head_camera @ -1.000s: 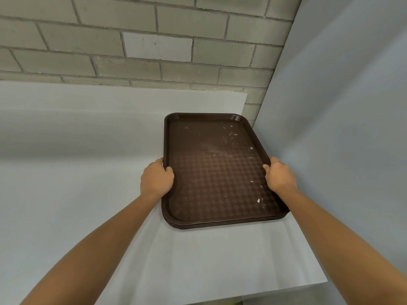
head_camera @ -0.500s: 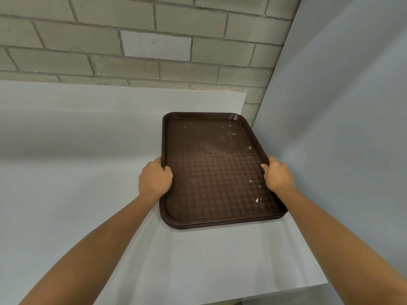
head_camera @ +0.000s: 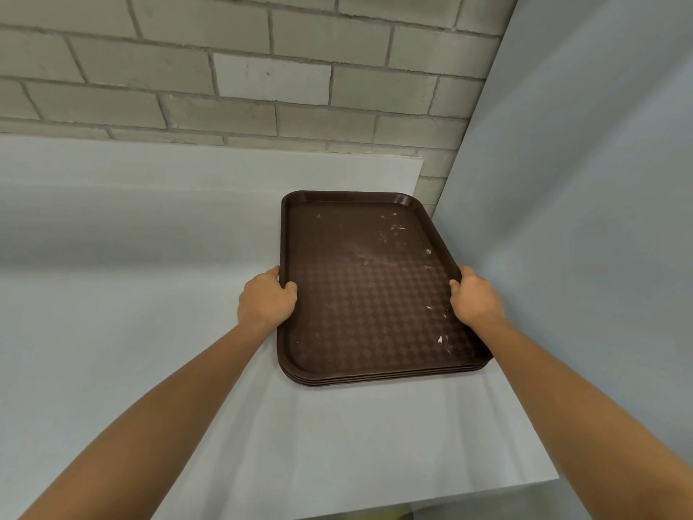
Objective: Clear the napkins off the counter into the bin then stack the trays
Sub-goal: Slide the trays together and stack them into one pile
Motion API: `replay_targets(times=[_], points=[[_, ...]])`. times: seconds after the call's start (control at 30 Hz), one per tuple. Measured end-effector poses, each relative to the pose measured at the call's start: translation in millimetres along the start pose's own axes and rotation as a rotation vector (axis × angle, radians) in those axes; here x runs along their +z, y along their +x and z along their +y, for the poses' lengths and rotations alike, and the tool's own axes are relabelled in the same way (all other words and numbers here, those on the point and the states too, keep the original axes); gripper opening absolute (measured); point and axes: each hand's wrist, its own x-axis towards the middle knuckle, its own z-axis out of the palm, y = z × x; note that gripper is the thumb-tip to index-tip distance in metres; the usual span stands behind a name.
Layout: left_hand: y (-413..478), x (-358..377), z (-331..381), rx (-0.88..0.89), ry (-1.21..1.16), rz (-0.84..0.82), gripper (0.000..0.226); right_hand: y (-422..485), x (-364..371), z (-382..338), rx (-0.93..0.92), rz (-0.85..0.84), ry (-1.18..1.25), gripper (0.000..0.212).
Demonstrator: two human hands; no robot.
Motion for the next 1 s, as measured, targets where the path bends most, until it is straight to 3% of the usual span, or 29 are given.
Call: replay_targets(times=[1.0], points=[[-2.2, 0.7, -1.1, 0.089, 0.027, 0.054, 0.044, -16.9, 0.8, 4.7, 0.013, -0.009, 0.146, 0.047]])
